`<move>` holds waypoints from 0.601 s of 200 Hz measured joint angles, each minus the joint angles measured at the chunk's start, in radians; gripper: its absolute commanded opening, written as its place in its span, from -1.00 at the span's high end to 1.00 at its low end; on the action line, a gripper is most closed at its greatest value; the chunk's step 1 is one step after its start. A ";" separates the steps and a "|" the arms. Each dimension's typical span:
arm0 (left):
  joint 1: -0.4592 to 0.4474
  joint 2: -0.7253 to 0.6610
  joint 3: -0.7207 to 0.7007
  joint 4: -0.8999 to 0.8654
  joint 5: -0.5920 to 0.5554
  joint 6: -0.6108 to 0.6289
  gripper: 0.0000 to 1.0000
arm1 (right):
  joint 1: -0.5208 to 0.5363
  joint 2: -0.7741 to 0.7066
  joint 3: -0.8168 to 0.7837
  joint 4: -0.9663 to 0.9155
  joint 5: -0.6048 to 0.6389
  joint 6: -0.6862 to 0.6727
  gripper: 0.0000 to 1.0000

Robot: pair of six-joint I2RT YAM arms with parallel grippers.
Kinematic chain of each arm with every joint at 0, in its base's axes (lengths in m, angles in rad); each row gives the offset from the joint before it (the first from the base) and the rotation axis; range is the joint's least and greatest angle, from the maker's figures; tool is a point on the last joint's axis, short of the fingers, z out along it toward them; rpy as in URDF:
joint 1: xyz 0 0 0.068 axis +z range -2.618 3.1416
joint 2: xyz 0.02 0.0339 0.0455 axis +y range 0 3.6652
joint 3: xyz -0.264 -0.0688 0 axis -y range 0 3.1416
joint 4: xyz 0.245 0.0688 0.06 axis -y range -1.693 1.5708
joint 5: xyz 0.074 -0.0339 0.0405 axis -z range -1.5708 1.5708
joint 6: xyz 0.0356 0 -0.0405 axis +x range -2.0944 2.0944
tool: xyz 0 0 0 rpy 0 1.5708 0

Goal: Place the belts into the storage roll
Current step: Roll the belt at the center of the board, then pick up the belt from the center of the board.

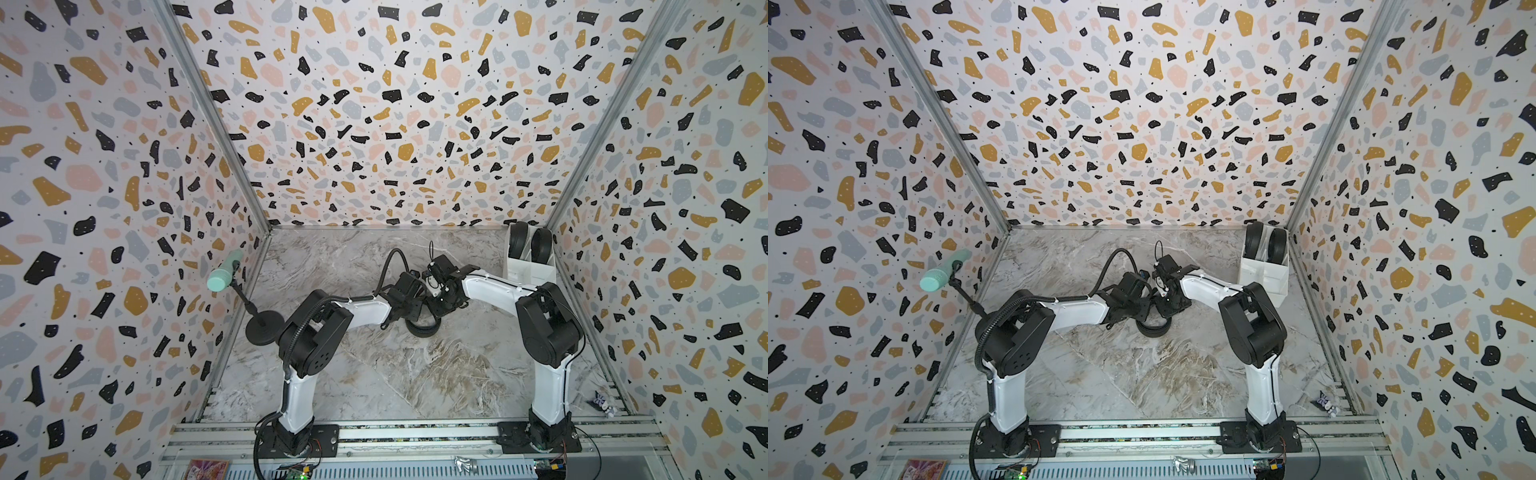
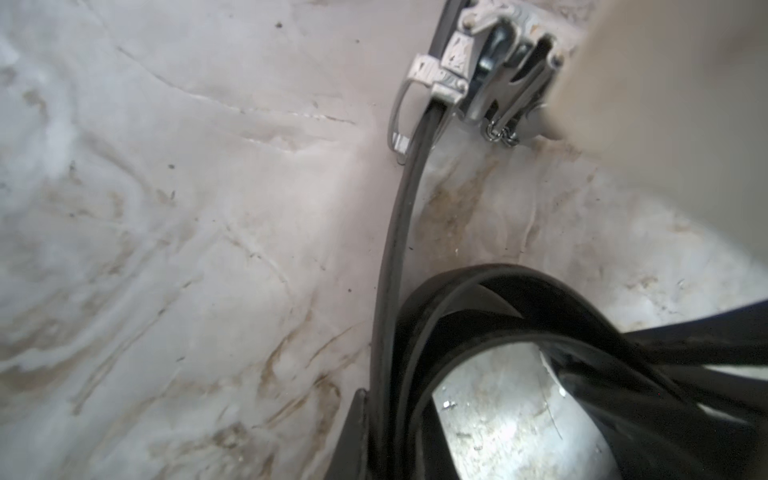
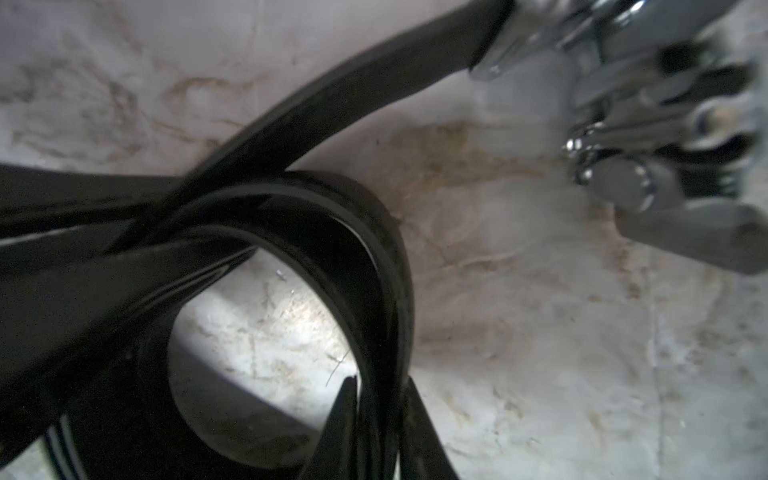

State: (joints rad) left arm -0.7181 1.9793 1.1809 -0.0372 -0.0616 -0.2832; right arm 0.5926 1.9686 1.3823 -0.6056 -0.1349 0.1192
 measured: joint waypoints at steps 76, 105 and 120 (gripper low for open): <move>-0.079 -0.045 0.002 -0.078 -0.159 0.267 1.00 | -0.216 -0.213 -0.030 -0.106 -0.253 -0.053 -0.31; -0.106 -0.133 -0.049 -0.083 -0.229 0.375 1.00 | -0.307 -0.245 0.048 -0.124 -0.287 -0.073 -0.39; -0.119 -0.190 -0.097 -0.066 -0.255 0.428 1.00 | -0.319 -0.237 0.090 -0.119 -0.301 -0.084 -0.42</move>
State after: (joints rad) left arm -0.8371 1.7889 1.0843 -0.1036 -0.3168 0.1444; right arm 0.2737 1.7313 1.4719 -0.7246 -0.4362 0.0357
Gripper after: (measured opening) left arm 0.108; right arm 0.700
